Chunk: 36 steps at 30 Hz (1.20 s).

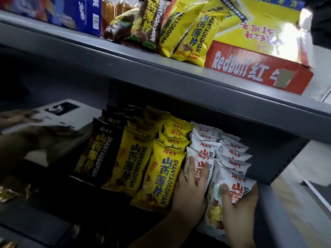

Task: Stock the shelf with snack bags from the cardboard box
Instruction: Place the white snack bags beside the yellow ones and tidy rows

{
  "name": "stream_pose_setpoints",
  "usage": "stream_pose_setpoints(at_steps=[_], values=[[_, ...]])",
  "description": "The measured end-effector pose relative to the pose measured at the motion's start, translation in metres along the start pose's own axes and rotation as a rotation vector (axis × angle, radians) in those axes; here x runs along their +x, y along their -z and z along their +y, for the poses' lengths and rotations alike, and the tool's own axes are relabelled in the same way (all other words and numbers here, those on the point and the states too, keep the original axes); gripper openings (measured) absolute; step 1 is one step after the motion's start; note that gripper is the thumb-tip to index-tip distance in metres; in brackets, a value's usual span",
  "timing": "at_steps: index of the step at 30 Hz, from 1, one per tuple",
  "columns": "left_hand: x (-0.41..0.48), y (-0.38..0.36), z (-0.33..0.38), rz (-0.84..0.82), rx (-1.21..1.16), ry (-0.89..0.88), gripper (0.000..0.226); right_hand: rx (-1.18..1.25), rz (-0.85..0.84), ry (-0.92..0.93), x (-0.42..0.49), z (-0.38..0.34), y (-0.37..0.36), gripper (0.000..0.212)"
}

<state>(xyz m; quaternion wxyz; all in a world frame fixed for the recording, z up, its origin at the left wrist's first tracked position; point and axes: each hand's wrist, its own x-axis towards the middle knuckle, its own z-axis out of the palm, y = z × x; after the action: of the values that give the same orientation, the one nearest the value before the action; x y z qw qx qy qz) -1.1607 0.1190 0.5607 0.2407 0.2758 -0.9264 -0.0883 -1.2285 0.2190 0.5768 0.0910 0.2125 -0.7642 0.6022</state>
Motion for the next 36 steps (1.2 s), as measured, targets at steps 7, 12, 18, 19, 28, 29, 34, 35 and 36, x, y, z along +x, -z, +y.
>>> stream_pose_setpoints(at_steps=[7,12,18,19,28,29,34,35,36], values=[[-0.002,-0.003,0.001,0.065,-0.124,-0.032,0.105,0.011,0.034,-0.007,-0.001,-0.001,0.002,0.069],[-0.014,0.0,-0.004,0.056,-0.132,-0.004,0.081,0.047,0.077,0.005,-0.007,-0.006,-0.005,0.068],[-0.017,0.002,-0.006,0.199,-0.066,-0.149,0.067,-0.432,0.138,0.263,-0.003,-0.016,0.001,0.098],[-0.016,0.0,-0.007,0.217,-0.047,-0.177,0.065,-0.526,0.142,0.405,-0.001,-0.016,0.004,0.094],[-0.002,-0.017,-0.006,0.176,0.041,-0.15,0.066,-0.864,-0.028,0.81,0.001,0.004,0.001,0.046],[-0.002,-0.018,-0.007,0.171,0.043,-0.159,0.066,-0.872,-0.037,0.807,0.003,0.005,0.001,0.047],[-0.007,-0.013,-0.009,0.151,0.024,-0.194,0.07,-0.915,-0.076,0.747,0.001,0.004,0.003,0.045],[-0.01,-0.011,-0.01,0.145,0.002,-0.196,0.071,-0.925,-0.09,0.735,0.001,0.003,0.004,0.045],[-0.014,-0.009,-0.012,0.144,-0.02,-0.193,0.072,-0.936,-0.105,0.727,0.001,0.003,0.005,0.045]])
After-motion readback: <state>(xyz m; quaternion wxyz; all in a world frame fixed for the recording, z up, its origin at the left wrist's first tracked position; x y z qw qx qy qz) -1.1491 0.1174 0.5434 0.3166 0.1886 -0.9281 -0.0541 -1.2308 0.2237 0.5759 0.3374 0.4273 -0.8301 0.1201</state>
